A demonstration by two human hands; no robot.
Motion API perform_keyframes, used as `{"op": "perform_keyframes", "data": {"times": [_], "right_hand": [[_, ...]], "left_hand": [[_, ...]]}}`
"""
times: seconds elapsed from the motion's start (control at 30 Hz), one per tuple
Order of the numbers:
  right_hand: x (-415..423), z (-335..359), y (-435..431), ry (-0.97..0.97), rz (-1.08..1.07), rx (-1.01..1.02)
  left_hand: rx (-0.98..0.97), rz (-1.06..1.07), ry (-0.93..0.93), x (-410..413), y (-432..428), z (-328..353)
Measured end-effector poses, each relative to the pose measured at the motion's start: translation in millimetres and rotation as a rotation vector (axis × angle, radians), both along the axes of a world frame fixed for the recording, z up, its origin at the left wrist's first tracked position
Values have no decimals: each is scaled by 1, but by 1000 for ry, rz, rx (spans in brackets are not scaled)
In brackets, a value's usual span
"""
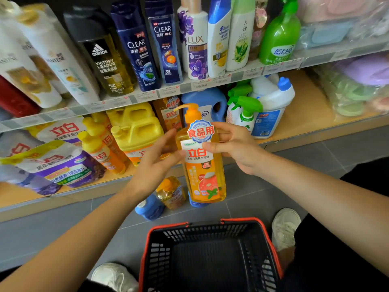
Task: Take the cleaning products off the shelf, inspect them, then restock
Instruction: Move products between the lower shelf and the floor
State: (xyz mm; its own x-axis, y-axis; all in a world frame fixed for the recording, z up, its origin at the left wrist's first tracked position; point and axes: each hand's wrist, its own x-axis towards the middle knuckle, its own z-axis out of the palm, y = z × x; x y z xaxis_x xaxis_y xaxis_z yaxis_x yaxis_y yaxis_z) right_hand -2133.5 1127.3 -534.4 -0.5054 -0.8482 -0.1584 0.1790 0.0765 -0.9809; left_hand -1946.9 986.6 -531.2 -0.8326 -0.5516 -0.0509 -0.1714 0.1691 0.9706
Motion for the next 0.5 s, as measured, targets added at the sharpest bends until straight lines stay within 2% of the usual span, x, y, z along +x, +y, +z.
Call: {"op": "perform_keyframes", "data": {"times": [0.1, 0.17, 0.4, 0.5], "right_hand": [[1, 3, 0, -67, -62, 11], [2, 6, -1, -126, -102, 8], [3, 7, -3, -321, -201, 10], [3, 4, -5, -375, -225, 0]], "left_hand": [[13, -139, -144, 2, 2, -16], [105, -168, -197, 5, 8, -26], [398, -96, -205, 9, 15, -39], [564, -64, -144, 10, 15, -37]]}}
